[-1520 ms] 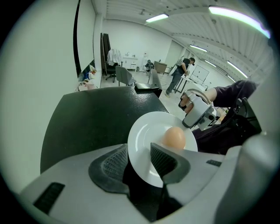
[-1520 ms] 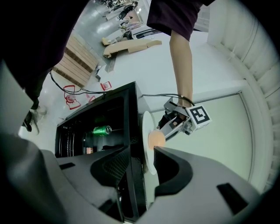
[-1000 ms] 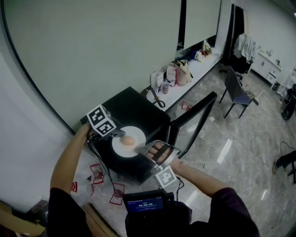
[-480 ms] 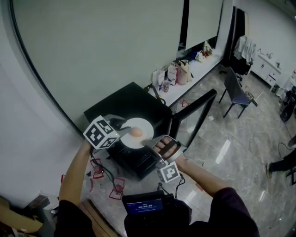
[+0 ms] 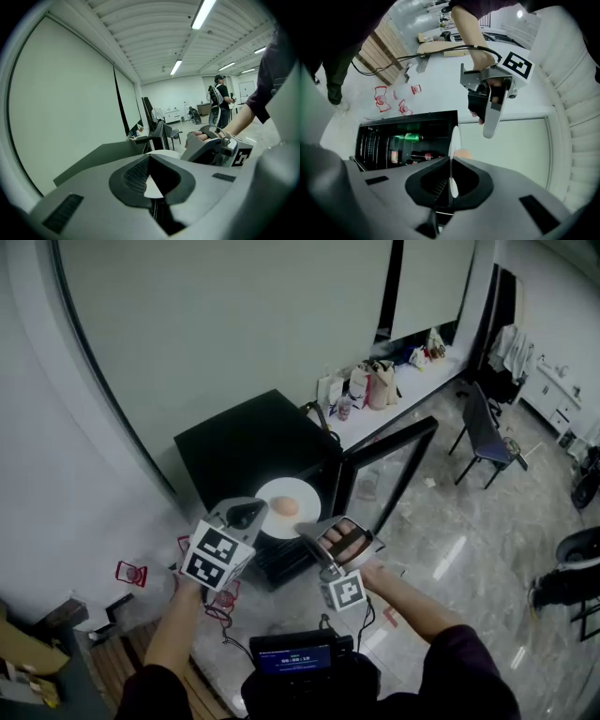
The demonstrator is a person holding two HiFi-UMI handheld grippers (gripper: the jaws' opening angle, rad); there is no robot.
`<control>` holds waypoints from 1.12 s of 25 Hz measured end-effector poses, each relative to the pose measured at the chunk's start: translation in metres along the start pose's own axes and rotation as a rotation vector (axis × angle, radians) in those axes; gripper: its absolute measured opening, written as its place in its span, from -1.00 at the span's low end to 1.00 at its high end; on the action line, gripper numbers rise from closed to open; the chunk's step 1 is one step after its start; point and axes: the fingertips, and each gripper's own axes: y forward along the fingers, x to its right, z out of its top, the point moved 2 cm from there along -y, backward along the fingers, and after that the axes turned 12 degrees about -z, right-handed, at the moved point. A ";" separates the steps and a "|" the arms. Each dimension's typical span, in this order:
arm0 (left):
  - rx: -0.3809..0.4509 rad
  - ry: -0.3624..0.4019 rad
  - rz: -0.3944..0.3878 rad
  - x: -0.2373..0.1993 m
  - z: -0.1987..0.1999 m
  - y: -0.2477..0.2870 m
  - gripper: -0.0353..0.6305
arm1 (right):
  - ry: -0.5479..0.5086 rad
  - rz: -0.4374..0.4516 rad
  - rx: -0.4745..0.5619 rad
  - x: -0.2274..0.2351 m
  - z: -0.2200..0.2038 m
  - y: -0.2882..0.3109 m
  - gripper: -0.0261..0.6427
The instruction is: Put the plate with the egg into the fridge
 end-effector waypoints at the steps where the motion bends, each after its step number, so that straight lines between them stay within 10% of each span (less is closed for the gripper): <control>1: 0.000 -0.016 0.014 0.012 -0.004 0.002 -0.86 | 0.001 0.004 0.009 -0.004 -0.001 -0.010 -0.85; 12: 0.054 -0.183 0.152 0.098 -0.023 0.009 -0.86 | 0.015 0.023 0.088 -0.032 -0.010 -0.092 -0.85; 28: 0.044 -0.280 0.146 0.104 -0.075 -0.007 -0.86 | -0.001 0.020 0.063 -0.053 0.016 -0.079 -0.85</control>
